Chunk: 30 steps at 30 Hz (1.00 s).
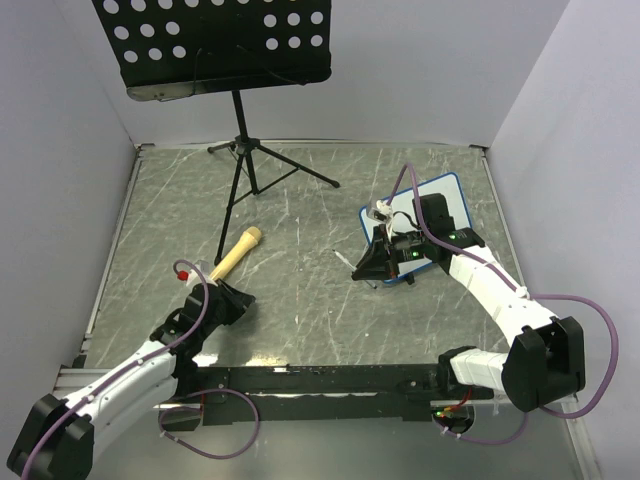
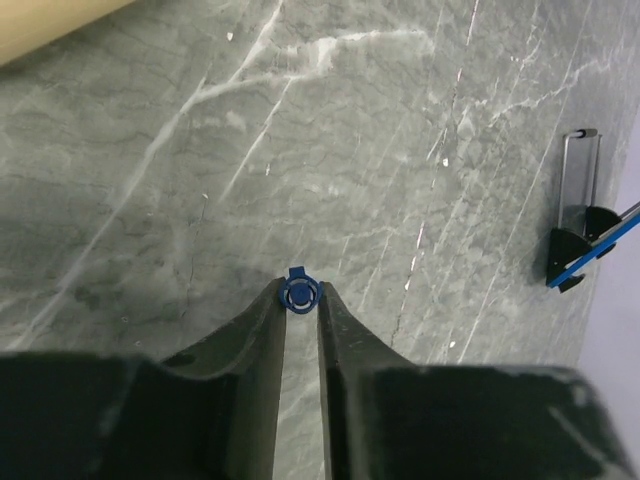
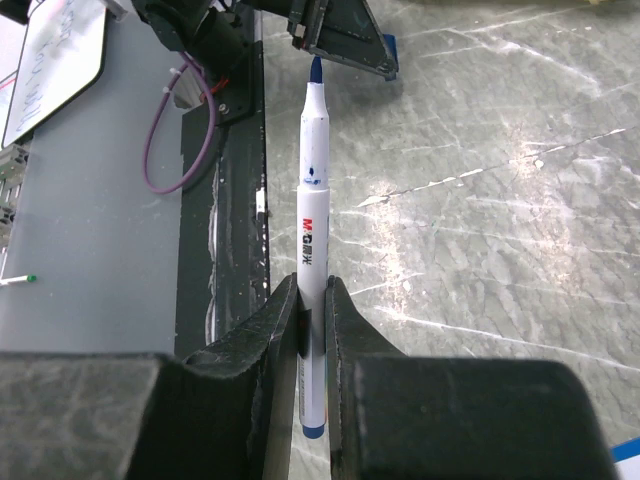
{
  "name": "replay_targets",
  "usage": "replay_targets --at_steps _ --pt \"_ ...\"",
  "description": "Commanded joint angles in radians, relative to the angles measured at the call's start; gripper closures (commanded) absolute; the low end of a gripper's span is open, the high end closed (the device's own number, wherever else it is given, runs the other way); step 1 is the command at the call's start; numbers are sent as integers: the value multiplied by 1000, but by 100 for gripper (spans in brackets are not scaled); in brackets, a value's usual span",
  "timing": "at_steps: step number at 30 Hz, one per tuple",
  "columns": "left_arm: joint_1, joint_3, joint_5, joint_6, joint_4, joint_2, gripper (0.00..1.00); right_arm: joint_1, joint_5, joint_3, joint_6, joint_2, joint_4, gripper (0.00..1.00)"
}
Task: Write a sentence on the whiteboard
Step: Put down the pen cap next to the whiteboard marker, then pass from the right arm to the left
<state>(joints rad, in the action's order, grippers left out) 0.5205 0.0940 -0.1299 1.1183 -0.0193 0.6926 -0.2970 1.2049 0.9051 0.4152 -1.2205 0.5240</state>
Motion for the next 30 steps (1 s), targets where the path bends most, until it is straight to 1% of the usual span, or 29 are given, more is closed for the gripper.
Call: replay_targets --at_steps 1,3,4,7,9,10,12,13,14,15,16,18,19,21,22,23,24,25,26,27,30 --pt "-5 45 -30 -26 16 -18 65 7 25 17 8 13 -30 100" --pt "-13 61 -31 -37 44 -5 56 6 22 17 10 12 -28 100" --pt "-14 82 -31 -46 51 11 49 7 22 17 11 12 -27 100" --pt "-28 131 -24 -66 105 36 44 6 18 17 16 15 -25 100" --pt "-30 159 -14 -81 136 28 43 6 16 20 23 15 -16 100" --pt "-30 182 18 -92 150 6 38 6 9 23 39 16 -6 100" --pt "-30 200 83 -156 121 -33 34 -2 -7 25 57 13 7 100" --pt "-30 200 193 -191 29 -71 25 -7 -16 26 80 13 11 100" --pt "-30 196 278 -259 -54 -85 22 -14 -37 31 95 9 33 100" --pt "-30 190 358 -291 -127 -93 19 -30 -42 34 124 -3 45 100" --pt "-28 175 510 -314 -313 -90 18 -36 -44 46 138 -13 59 100" --pt "-16 127 626 -285 -553 -53 17 -53 -19 60 187 -43 120 100" --pt "-1 133 668 -297 -633 -9 15 -57 -12 75 204 -53 140 100" --pt "22 191 703 -351 -702 45 14 -67 -1 80 226 -62 166 100" --pt "48 206 726 -391 -734 101 13 -71 5 80 227 -60 168 100" --pt "59 217 789 -402 -828 134 13 -73 13 78 229 -60 169 100" --pt "68 236 817 -402 -872 169 13 -74 27 78 229 -60 172 100" --pt "79 248 838 -384 -911 236 6 -73 33 83 235 -62 177 100" --pt "87 265 883 -380 -941 269 2 -76 38 83 238 -63 183 100" --pt "96 306 892 -382 -952 304 0 -74 45 84 237 -63 186 100" --pt "163 378 872 -432 -911 416 1 -76 50 84 235 -63 183 100"
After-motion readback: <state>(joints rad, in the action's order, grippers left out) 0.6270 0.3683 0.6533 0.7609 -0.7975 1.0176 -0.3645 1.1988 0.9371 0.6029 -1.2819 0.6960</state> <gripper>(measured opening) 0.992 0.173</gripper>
